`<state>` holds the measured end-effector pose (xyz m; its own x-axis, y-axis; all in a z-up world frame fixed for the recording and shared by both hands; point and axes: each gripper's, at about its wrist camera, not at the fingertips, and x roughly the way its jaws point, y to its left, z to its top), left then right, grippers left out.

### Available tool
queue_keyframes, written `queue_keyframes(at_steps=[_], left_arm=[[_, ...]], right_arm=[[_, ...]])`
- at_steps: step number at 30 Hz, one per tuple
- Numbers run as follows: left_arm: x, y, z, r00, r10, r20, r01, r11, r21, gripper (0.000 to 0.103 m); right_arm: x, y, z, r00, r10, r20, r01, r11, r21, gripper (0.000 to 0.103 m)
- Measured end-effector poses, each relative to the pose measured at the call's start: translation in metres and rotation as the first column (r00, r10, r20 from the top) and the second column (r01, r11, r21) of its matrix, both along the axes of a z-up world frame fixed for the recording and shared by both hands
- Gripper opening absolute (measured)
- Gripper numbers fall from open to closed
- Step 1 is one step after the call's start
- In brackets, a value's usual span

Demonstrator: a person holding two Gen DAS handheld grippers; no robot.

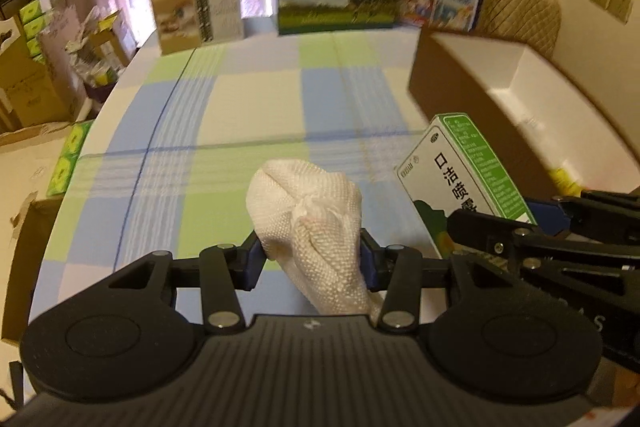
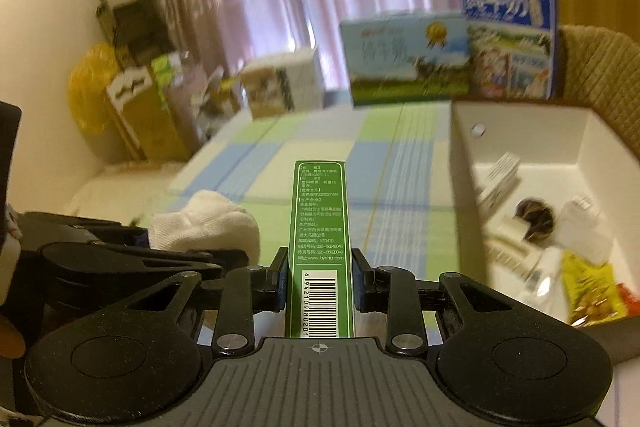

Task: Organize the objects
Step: 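Lift the towel and spray box and carry both over the brown box, then open the left tool to drop the towel while the right tool releases the spray box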

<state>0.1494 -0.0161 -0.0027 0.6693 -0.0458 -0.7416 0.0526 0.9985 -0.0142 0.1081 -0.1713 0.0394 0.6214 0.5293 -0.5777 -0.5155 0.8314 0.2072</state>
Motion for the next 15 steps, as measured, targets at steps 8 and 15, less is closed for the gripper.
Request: queue_keyframes(at_steps=[8, 15], left_arm=[[0.011, -0.057, 0.043, 0.99, -0.105, 0.091, 0.109, 0.993, -0.036, 0.042], [0.03, -0.114, 0.056, 0.974, -0.204, 0.1, 0.209, 0.977, -0.044, 0.042]], right_arm=[[0.008, -0.06, 0.047, 0.99, -0.116, 0.085, 0.113, 0.993, 0.034, 0.027], [0.03, -0.12, 0.056, 0.975, -0.212, 0.074, 0.211, 0.977, 0.022, 0.027]])
